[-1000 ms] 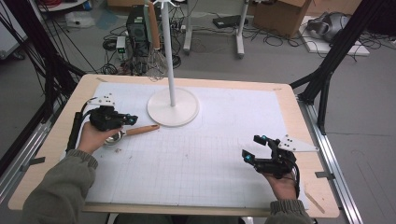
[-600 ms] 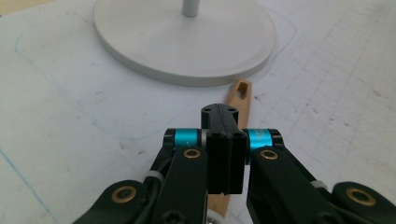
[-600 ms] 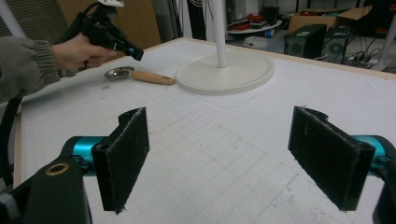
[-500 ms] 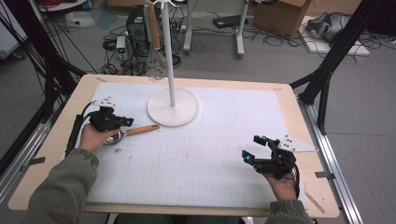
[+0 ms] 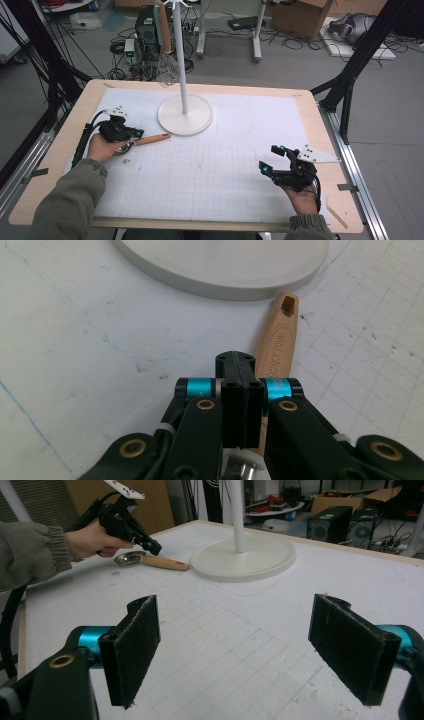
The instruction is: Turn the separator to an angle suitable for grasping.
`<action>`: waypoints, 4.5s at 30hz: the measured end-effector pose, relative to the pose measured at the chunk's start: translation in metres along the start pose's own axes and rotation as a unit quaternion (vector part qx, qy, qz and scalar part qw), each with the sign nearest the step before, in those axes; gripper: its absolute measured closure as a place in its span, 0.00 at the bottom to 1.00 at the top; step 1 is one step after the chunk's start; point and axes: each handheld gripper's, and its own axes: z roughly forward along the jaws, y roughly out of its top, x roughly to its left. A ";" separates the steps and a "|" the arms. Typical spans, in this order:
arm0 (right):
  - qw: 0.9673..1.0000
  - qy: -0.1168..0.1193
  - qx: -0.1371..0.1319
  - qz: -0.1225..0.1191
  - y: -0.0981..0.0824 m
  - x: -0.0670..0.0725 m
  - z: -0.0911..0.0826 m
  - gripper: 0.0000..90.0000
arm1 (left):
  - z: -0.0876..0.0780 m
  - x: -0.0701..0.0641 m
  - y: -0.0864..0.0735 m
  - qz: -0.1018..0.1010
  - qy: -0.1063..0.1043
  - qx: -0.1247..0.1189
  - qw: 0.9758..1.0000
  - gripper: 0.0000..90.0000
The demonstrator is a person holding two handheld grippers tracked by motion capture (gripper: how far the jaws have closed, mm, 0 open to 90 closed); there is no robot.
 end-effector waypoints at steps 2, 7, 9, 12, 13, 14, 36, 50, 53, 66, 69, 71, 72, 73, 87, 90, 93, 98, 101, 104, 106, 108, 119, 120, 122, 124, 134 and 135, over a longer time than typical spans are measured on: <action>1.000 0.000 0.000 -0.001 0.000 0.000 0.000 0.22 | 0.001 0.000 0.000 0.001 -0.002 0.002 1.000 1.00; 1.000 0.000 0.000 -0.001 0.000 0.000 0.000 0.22 | 0.002 -0.001 0.000 0.003 -0.006 0.003 1.000 1.00; 1.000 0.001 0.001 0.000 0.000 0.001 0.000 0.22 | 0.002 -0.002 0.000 0.003 -0.006 0.003 1.000 1.00; 1.000 0.000 -0.001 0.000 0.000 0.001 0.000 0.22 | 0.003 -0.003 0.000 0.005 -0.009 0.006 1.000 1.00; 1.000 0.001 0.000 -0.001 0.000 0.001 0.000 0.22 | 0.003 -0.003 0.000 0.006 -0.010 0.008 1.000 1.00; 1.000 0.001 -0.001 -0.001 0.000 0.001 -0.001 0.22 | 0.003 -0.004 0.000 0.005 -0.013 0.008 1.000 1.00; 1.000 0.003 -0.004 -0.005 0.001 0.002 -0.001 0.22 | -0.003 -0.006 -0.003 0.013 -0.002 0.030 0.999 1.00; 1.000 0.004 -0.005 0.000 0.002 0.002 -0.002 0.22 | -0.010 -0.002 -0.012 0.000 -0.009 0.032 0.999 1.00; 1.000 0.004 -0.005 -0.003 0.002 0.002 -0.001 0.22 | -0.010 -0.004 -0.012 0.002 -0.010 0.033 0.999 1.00; 1.000 0.007 -0.003 -0.001 0.002 0.003 -0.001 0.22 | -0.005 -0.018 -0.010 0.029 -0.025 0.051 0.998 1.00; 1.000 0.007 -0.004 0.000 0.002 0.004 -0.001 0.22 | -0.004 -0.021 -0.010 0.035 -0.029 0.056 0.997 0.99; 1.000 0.007 -0.003 -0.002 0.002 0.004 -0.001 0.22 | -0.004 -0.023 -0.010 0.037 -0.029 0.057 0.997 1.00; 1.000 0.007 -0.004 -0.003 0.002 0.004 0.000 0.22 | -0.004 -0.024 -0.010 0.037 -0.030 0.057 0.997 0.99; 1.000 0.007 -0.004 -0.004 0.002 0.004 0.000 0.22 | -0.004 -0.025 -0.010 0.038 -0.031 0.057 0.997 1.00; 1.000 0.009 -0.001 -0.005 0.002 0.005 0.002 0.22 | -0.003 -0.039 -0.011 0.057 -0.048 0.068 0.995 1.00; 1.000 0.009 -0.001 -0.005 0.002 0.005 0.002 0.22 | -0.003 -0.041 -0.011 0.060 -0.050 0.071 0.994 0.99; 1.000 0.008 -0.001 -0.004 0.002 0.005 0.002 0.22 | -0.003 -0.044 -0.010 0.065 -0.053 0.074 0.994 0.99; 1.000 0.009 0.000 -0.003 0.002 0.005 0.003 0.22 | -0.001 -0.050 -0.009 0.076 -0.061 0.080 0.992 1.00; 1.000 0.011 0.002 -0.003 0.002 0.005 0.003 0.22 | 0.000 -0.054 -0.009 0.076 -0.064 0.078 0.992 0.99; 1.000 0.010 0.003 -0.005 0.002 0.005 0.003 0.22 | 0.001 -0.056 -0.009 0.080 -0.067 0.083 0.991 1.00; 1.000 0.011 0.003 -0.005 0.001 0.005 0.003 0.22 | 0.001 -0.058 -0.009 0.083 -0.069 0.084 0.991 0.99; 1.000 0.012 0.005 -0.003 0.001 0.005 0.004 0.22 | 0.001 -0.059 -0.009 0.087 -0.072 0.085 0.990 0.99; 1.000 0.012 0.006 -0.003 0.001 0.004 0.006 0.22 | -0.004 -0.058 -0.011 0.077 -0.074 0.062 0.992 0.98; 1.000 0.012 0.005 -0.004 0.001 0.004 0.006 0.22 | -0.006 -0.058 -0.011 0.076 -0.073 0.059 0.993 0.97; 1.000 0.013 0.006 -0.004 0.001 0.003 0.007 0.22 | -0.010 -0.056 -0.010 0.076 -0.072 0.053 0.993 0.97; 1.000 0.014 0.007 -0.001 0.001 0.004 0.007 0.22 | -0.014 -0.057 -0.009 0.076 -0.071 0.045 0.994 0.96; 1.000 0.014 0.007 0.000 0.002 0.005 0.009 0.22 | -0.026 -0.059 -0.006 0.082 -0.079 0.025 0.993 0.91; 1.000 0.013 0.006 -0.003 0.002 0.004 0.009 0.22 | -0.027 -0.059 -0.005 0.085 -0.079 0.024 0.993 0.91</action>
